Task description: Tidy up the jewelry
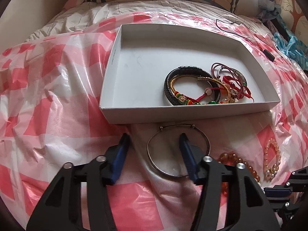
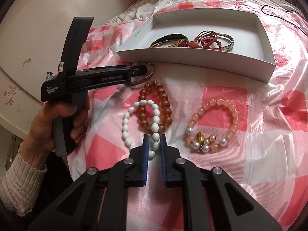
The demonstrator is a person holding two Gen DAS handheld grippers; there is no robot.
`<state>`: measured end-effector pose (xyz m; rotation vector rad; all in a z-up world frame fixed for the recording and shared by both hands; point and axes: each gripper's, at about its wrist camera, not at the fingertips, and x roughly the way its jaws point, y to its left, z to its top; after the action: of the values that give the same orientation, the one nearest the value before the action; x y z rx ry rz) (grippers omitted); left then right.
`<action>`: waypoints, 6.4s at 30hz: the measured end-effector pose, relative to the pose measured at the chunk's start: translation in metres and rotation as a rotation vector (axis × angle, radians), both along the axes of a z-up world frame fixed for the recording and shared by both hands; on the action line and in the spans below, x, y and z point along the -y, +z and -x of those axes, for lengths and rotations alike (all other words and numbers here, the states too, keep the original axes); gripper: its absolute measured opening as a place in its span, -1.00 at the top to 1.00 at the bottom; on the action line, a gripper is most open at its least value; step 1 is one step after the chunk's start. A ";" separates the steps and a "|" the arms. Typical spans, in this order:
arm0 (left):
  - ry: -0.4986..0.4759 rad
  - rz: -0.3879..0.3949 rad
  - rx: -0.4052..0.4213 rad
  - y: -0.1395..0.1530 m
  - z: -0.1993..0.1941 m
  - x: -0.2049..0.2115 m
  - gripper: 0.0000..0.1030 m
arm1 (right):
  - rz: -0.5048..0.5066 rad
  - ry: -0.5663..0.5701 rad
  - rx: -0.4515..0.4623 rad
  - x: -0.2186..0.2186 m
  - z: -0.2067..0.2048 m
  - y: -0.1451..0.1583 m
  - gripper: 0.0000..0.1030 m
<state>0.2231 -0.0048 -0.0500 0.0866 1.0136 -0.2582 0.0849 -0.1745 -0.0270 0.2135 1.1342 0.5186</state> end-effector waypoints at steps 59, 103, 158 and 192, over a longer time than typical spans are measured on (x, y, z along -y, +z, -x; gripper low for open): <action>-0.164 0.172 0.033 0.054 0.044 -0.018 0.91 | -0.416 -0.154 0.033 0.050 0.017 0.018 0.84; -0.190 0.158 0.046 0.055 0.046 -0.011 0.92 | -0.619 -0.190 0.106 0.071 0.017 0.033 0.84; -0.080 -0.087 0.041 0.004 0.012 0.007 0.37 | -0.655 -0.169 0.116 0.073 0.015 0.039 0.84; -0.130 0.280 0.168 0.093 0.022 0.008 0.90 | -0.715 -0.157 0.198 0.067 -0.046 0.057 0.83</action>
<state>0.2014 -0.0124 0.0430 -0.0793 0.7980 -0.5005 0.1313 -0.2416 0.0303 0.8442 0.6957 0.7727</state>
